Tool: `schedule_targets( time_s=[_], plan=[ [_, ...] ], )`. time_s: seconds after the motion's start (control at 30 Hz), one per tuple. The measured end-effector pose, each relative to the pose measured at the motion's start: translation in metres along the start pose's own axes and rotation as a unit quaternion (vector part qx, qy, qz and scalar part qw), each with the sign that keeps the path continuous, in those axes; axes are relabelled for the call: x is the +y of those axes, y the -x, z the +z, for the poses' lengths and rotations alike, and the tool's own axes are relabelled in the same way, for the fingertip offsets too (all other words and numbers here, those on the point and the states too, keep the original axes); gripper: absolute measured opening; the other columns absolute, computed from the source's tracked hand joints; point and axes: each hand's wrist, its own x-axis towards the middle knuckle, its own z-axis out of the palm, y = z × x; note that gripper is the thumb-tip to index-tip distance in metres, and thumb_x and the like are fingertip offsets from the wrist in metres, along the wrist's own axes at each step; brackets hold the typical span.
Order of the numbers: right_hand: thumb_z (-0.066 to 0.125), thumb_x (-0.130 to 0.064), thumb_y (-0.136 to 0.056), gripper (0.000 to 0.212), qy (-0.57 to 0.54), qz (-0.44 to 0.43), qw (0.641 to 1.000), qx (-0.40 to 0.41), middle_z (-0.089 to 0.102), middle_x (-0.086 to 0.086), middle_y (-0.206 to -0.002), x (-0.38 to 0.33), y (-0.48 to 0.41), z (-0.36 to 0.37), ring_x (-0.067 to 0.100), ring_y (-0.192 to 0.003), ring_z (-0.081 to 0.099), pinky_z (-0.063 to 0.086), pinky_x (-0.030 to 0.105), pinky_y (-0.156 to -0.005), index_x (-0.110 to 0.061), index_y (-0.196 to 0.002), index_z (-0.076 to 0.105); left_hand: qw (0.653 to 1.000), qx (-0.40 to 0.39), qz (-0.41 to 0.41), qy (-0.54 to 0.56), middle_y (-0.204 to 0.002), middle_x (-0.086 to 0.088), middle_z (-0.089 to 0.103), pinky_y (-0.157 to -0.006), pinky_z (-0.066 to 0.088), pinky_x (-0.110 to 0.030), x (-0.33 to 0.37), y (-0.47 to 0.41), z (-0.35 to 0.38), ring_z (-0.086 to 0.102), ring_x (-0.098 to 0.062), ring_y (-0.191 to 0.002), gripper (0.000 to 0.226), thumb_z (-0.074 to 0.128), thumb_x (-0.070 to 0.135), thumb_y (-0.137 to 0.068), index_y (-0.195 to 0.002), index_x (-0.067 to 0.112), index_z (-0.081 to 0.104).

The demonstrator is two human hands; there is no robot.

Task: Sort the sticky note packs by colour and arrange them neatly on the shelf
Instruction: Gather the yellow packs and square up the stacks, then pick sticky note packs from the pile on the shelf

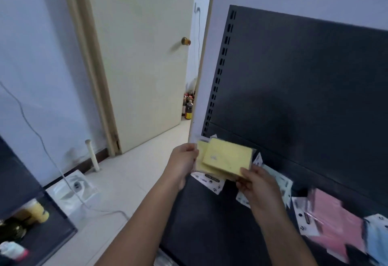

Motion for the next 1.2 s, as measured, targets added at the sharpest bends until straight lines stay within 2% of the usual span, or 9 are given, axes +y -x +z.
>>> schedule_targets(
  time_s=[0.1, 0.23, 0.37, 0.5, 0.73, 0.87, 0.97, 1.07, 1.2],
  plan=[
    [0.054, -0.001, -0.090, 0.017, 0.047, -0.021, 0.998, 0.022, 0.069, 0.007, -0.092, 0.007, -0.015, 0.009, 0.018, -0.079, 0.063, 0.051, 0.027, -0.068, -0.009, -0.101, 0.063, 1.000, 0.001, -0.012, -0.027, -0.081, -0.010, 0.065, -0.049, 0.048, -0.020, 0.000, -0.031, 0.011, 0.062, -0.014, -0.063, 0.023, 0.044, -0.004, -0.091, -0.088, 0.006, 0.065],
    [0.057, -0.005, -0.089, 0.020, 0.167, -0.097, 0.980, 0.056, 0.065, -0.003, -0.092, 0.012, -0.028, 0.010, 0.017, -0.080, 0.064, 0.053, 0.024, -0.068, -0.023, -0.097, 0.059, 0.988, 0.050, 0.023, -0.142, -0.095, -0.009, 0.063, -0.069, 0.048, -0.027, -0.017, -0.061, 0.024, 0.060, -0.024, -0.088, 0.018, 0.056, 0.001, -0.085, -0.102, 0.006, 0.062],
    [0.058, -0.023, -0.089, 0.034, 0.409, -0.164, 0.895, 0.061, 0.062, -0.003, -0.108, 0.022, -0.044, 0.002, 0.013, -0.096, 0.059, 0.047, 0.023, -0.079, -0.017, -0.122, 0.049, 0.962, 0.048, 0.107, -0.246, -0.097, -0.004, 0.068, -0.076, 0.044, -0.025, -0.028, -0.066, 0.032, 0.061, -0.018, -0.091, 0.018, 0.056, 0.008, -0.086, -0.099, 0.011, 0.068],
    [0.051, -0.042, -0.091, 0.045, 0.542, -0.127, 0.828, 0.064, 0.060, 0.004, -0.111, 0.026, -0.051, 0.000, 0.020, -0.100, 0.057, 0.047, 0.028, -0.083, -0.012, -0.124, 0.047, 0.938, 0.041, 0.137, -0.316, -0.113, -0.006, 0.065, -0.084, 0.044, -0.026, -0.029, -0.069, 0.033, 0.059, -0.021, -0.102, 0.030, 0.046, 0.007, -0.090, -0.112, 0.011, 0.066],
    [0.051, -0.036, -0.092, 0.026, 0.518, -0.132, 0.844, 0.047, 0.048, -0.005, -0.085, 0.013, -0.039, -0.006, 0.017, -0.088, 0.049, 0.036, 0.022, -0.066, -0.012, -0.100, 0.048, 0.938, 0.035, 0.161, -0.305, -0.106, -0.003, 0.061, -0.076, 0.040, -0.022, -0.021, -0.059, 0.033, 0.054, -0.017, -0.097, 0.025, 0.044, 0.006, -0.092, -0.105, 0.010, 0.064],
    [0.051, -0.029, -0.093, 0.040, 0.470, -0.177, 0.863, 0.060, 0.048, -0.005, -0.105, 0.004, -0.011, -0.031, 0.008, -0.094, 0.043, 0.033, 0.018, -0.080, -0.016, -0.130, 0.045, 0.915, 0.083, 0.228, -0.322, -0.119, -0.006, 0.057, -0.097, 0.040, -0.033, -0.022, -0.040, 0.045, 0.050, -0.023, -0.114, 0.029, 0.049, 0.007, -0.090, -0.116, 0.009, 0.060],
    [0.053, -0.025, -0.092, 0.043, 0.451, -0.203, 0.865, 0.085, 0.051, -0.008, -0.113, -0.002, 0.013, -0.065, 0.005, -0.089, 0.046, 0.037, 0.016, -0.082, -0.022, -0.134, 0.044, 0.888, 0.065, 0.308, -0.334, -0.112, -0.002, 0.057, -0.094, 0.041, -0.042, -0.028, -0.009, 0.075, 0.049, -0.024, -0.109, 0.026, 0.053, 0.006, -0.087, -0.111, 0.012, 0.060],
    [0.057, -0.015, -0.087, 0.038, 0.462, -0.231, 0.846, 0.132, 0.054, -0.008, -0.105, -0.003, 0.042, -0.118, 0.002, -0.079, 0.047, 0.041, 0.015, -0.078, -0.020, -0.125, 0.053, 0.865, 0.000, 0.367, -0.342, -0.104, -0.003, 0.064, -0.088, 0.040, -0.036, -0.042, 0.035, 0.119, 0.052, -0.024, -0.101, 0.024, 0.052, 0.014, -0.083, -0.103, 0.010, 0.064],
    [0.060, -0.014, -0.085, 0.036, 0.500, -0.196, 0.814, 0.220, 0.059, 0.000, -0.113, 0.000, 0.096, -0.214, 0.015, -0.100, 0.057, 0.042, 0.021, -0.085, -0.015, -0.121, 0.056, 0.819, -0.156, 0.400, -0.381, -0.091, -0.003, 0.068, -0.079, 0.048, -0.042, -0.076, 0.101, 0.191, 0.060, -0.027, -0.087, 0.027, 0.048, 0.020, -0.074, -0.091, 0.011, 0.067]
  ],
)
